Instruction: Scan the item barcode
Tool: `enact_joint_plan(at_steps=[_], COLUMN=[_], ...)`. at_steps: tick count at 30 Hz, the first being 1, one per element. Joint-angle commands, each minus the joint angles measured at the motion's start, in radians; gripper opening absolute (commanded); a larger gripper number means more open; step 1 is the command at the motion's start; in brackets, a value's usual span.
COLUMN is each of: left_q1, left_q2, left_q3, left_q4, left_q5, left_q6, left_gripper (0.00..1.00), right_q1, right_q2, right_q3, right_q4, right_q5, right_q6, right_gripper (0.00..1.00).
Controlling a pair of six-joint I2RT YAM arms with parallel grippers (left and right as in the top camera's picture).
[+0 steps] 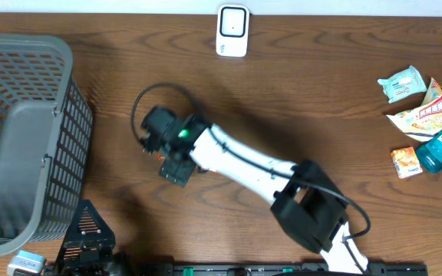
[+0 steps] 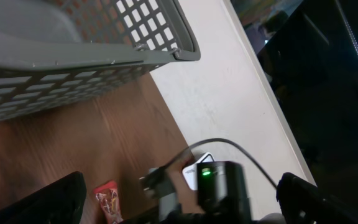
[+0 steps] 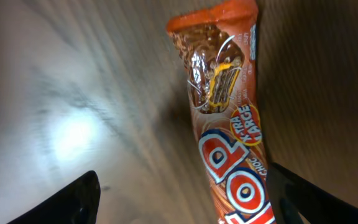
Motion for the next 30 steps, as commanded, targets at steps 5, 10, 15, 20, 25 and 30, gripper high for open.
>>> enact_joint_plan(at_steps=[5, 10, 15, 20, 25, 30], left_q1=[-0.004, -0.004, -0.004, -0.004, -0.004, -0.004], left_q2=[-0.005, -0.005, -0.005, -0.005, -0.005, -0.005], left_q3=[0.027, 0.027, 0.027, 0.027, 0.027, 0.027], left_q4=[0.001, 0.001, 0.001, 0.000, 0.001, 0.001], left_q5=[-0.010, -0.010, -0.010, -0.010, -0.010, -0.010], left_q6=[0.009, 0.009, 0.009, 0.009, 0.009, 0.009], left_gripper=[0.98, 0.98, 0.98, 0.98, 0.98, 0.98], right_q1=[0.026, 0.008, 0.006, 0.011, 0.019, 0.019], right_q2=[-0.007, -0.006, -0.006, -0.006, -0.006, -0.006], right_q3=[-0.163, -0.273, -0.351, -0.370, -0.370, -0.370], right_q4=[0.164, 0.332, 0.402, 0.329, 0.271, 0.304], right_q5=[0.208, 0.208, 0.207, 0.199, 0.199, 0.142], right_q6=[-0.061, -0.122, -0.207, -0.205, -0.205, -0.205], right_gripper=[0.86, 0.76, 0.56, 0.64, 0.58, 0.57])
